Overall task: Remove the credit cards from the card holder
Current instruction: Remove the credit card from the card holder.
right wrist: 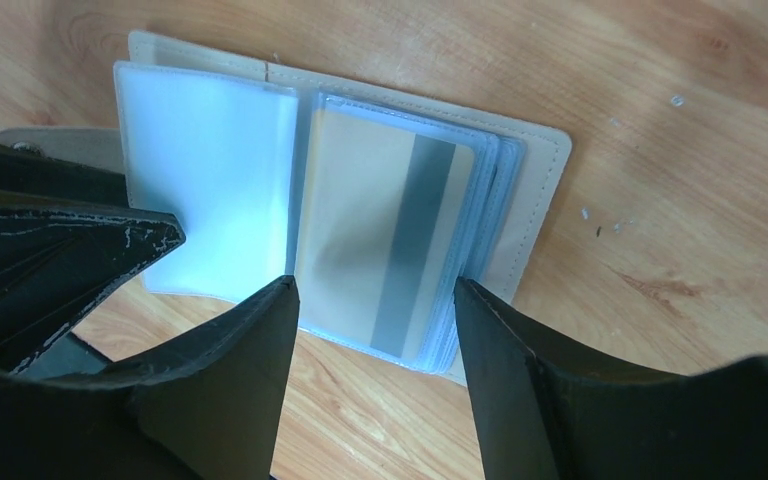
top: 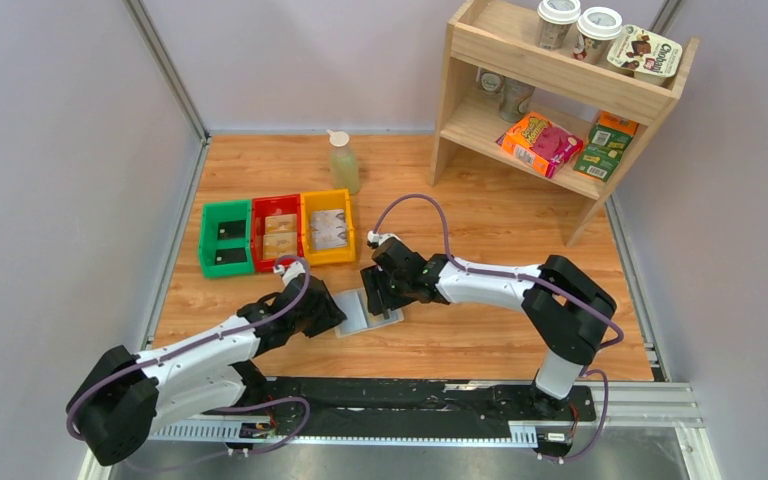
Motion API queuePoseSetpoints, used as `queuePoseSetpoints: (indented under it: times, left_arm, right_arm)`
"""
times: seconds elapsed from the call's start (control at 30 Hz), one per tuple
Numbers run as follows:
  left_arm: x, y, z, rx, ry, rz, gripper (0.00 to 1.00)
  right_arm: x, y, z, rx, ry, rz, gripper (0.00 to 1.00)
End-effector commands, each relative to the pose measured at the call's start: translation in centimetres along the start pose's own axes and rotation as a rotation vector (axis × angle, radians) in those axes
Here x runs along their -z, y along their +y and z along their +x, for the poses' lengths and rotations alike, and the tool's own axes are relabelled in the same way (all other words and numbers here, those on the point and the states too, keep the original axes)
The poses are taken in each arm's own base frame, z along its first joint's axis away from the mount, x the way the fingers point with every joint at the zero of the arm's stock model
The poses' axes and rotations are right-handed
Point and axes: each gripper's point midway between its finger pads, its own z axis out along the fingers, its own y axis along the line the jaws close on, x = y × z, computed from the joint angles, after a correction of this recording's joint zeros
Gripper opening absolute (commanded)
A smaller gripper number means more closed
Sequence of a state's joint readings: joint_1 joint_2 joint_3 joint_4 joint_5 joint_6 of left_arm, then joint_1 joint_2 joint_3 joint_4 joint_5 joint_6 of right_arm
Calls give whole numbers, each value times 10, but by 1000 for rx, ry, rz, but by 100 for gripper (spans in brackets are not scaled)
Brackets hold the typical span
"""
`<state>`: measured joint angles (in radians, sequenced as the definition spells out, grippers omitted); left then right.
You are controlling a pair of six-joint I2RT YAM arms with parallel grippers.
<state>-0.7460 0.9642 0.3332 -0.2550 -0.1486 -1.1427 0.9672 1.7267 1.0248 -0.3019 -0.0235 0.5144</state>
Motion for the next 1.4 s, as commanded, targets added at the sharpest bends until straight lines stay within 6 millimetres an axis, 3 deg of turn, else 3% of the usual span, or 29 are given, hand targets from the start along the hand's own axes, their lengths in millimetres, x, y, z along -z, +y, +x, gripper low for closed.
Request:
queuePoseSetpoints:
  times: [0.0, 0.23, 0.53, 0.73, 0.9, 1.03, 1.17, 1.37]
  left_arm:
    - [-1, -17, -2, -5, 6, 53, 44]
    - [-6, -15, 5, 9, 33, 56, 28]
    - [-8, -15, 7, 11, 42, 57, 25]
    - [-8, -15, 8, 14, 44, 58, 25]
    - [-8, -15, 9, 16, 49, 59, 25]
    - [-8, -15, 9, 16, 50, 59, 25]
    - [-5, -14, 8, 20, 40, 61, 25]
    - [1, -12, 4, 17, 24, 50, 28]
  right_arm:
    - [-1, -1, -15, 16, -45, 31, 64]
    - [1, 16, -14, 21, -32, -57, 60]
    - [18, 32, -25, 24, -75, -128, 56]
    - [26, 38, -29, 33, -94, -153, 70]
    - [34, 49, -33, 50, -111, -183, 71]
    - [36, 46, -36, 50, -130, -158, 74]
    - [41, 37, -40, 46, -162, -111, 84]
    - [50, 37, -47, 58, -196, -113, 80]
